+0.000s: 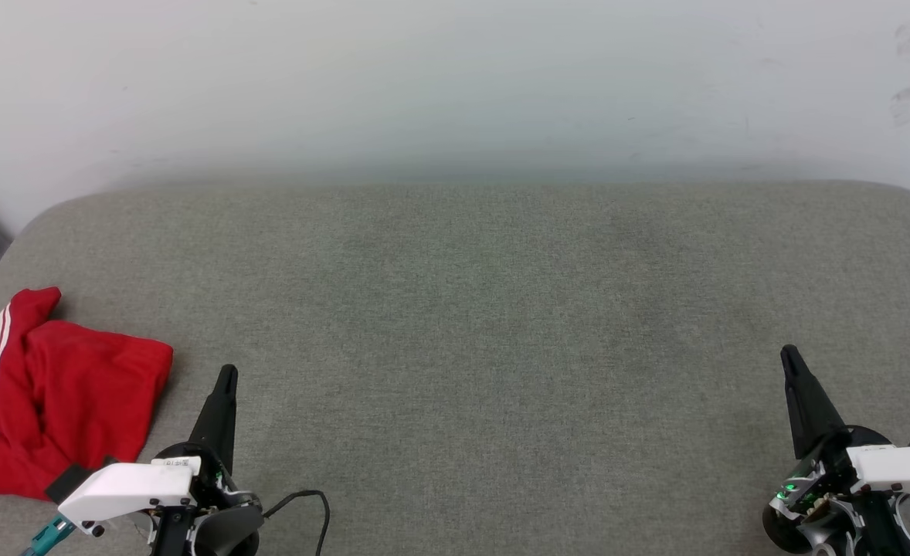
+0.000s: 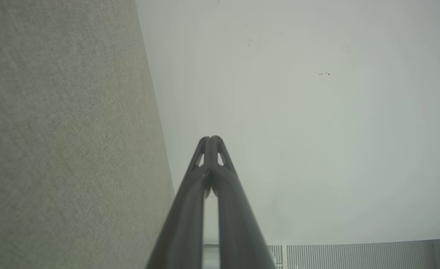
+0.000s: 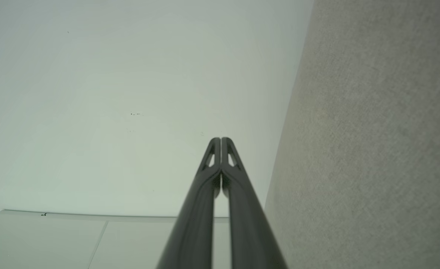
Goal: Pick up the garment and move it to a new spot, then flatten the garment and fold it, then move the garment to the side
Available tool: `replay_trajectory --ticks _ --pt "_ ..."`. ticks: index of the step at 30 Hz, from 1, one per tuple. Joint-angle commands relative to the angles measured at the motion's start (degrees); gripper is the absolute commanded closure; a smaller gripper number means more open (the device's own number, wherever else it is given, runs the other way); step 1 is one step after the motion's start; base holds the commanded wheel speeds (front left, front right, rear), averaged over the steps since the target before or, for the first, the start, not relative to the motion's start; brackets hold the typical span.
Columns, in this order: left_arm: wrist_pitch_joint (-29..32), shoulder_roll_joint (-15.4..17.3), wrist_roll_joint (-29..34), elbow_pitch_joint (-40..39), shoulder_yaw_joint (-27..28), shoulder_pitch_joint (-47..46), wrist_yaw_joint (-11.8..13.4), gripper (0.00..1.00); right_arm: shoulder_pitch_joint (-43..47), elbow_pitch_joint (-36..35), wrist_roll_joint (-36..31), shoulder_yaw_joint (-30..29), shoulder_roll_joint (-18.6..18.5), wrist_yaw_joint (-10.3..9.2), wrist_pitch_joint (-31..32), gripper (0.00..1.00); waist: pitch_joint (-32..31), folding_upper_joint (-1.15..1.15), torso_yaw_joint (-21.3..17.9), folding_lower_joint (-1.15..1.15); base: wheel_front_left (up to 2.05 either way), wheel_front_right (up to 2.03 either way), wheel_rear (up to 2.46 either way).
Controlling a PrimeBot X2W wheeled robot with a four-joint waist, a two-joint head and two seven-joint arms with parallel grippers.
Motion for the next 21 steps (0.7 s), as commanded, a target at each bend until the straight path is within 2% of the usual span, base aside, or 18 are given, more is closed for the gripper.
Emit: replay_trajectory --ticks 1,18,19,21 --pt "0.12 -0.15 0.09 0.01 0.09 -0.4 -0.22 1.0 -0.66 0.06 -0.28 0.02 0.24 0.0 0.09 1.0 0.0 0.0 0.0 0.0 0.0 0.0 0.0" --pt "0.11 -0.15 0.09 0.01 0.08 -0.4 -0.22 1.0 -0.66 0.06 -0.27 0.03 0.24 0.0 0.08 1.0 0.0 0.0 0.0 0.0 0.0 0.0 0.0" --pt "-0.01 0.0 0.01 0.04 -0.01 0.01 0.0 0.0 0.0 0.03 -0.01 0.01 0.0 0.0 -0.01 0.0 0.0 0.0 0.0 0.0 0.0 0.0 0.0" --pt "-0.11 -0.05 0.05 0.7 -0.22 0.44 0.03 0.0 0.57 0.64 -0.02 0.11 0.01 0.0 -0.09 0.0 0.0 0.0 0.0 0.0 0.0 0.0 0.0"
